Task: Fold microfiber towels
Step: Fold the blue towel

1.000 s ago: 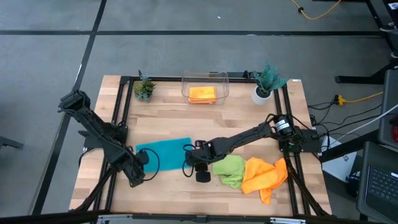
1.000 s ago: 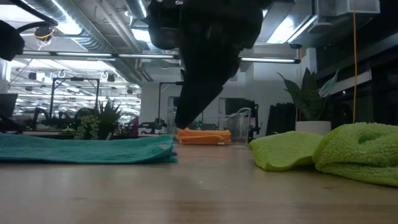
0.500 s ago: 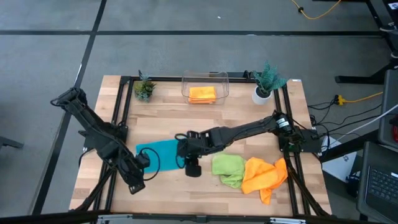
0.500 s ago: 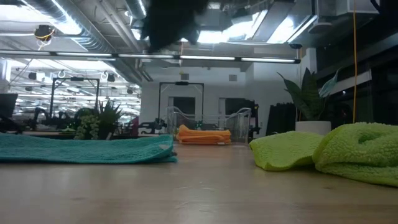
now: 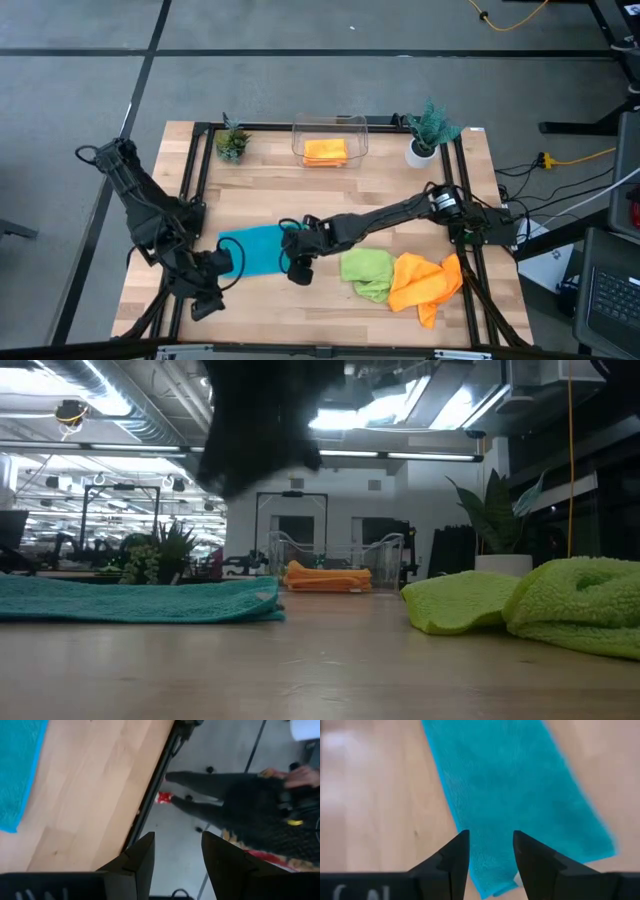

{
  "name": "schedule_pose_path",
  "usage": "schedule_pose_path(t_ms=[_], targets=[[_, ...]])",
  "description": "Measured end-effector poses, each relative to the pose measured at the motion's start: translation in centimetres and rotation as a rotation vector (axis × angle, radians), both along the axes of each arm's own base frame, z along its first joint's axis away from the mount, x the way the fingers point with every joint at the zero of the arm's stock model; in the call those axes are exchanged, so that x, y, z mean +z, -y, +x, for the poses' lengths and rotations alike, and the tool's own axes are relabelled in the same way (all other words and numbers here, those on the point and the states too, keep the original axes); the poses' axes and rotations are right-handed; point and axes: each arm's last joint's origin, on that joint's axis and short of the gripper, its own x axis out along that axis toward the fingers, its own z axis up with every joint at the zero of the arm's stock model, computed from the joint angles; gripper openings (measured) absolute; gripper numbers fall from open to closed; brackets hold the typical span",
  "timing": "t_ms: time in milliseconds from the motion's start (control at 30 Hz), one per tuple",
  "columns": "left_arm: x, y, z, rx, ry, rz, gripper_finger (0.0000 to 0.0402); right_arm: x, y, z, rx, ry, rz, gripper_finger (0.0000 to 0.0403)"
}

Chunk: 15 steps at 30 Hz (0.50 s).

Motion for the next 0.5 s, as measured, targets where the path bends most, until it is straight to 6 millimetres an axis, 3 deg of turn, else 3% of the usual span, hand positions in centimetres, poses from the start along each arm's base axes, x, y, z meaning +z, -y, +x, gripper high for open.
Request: schedule_pose_path(t_ms=[233,500], targets=[[0.0,-0.4,0.5,0.045,0.021,0.018,0.0154,-5.7,0.4,-0.5,-0.065,0.021,0.086,0.0154],[0.0,-0.5,0.7,0.048,0.023,0.021,0.0154,-8.8,1.7,-1.4,-0.147,0.055,0.083,0.0154]])
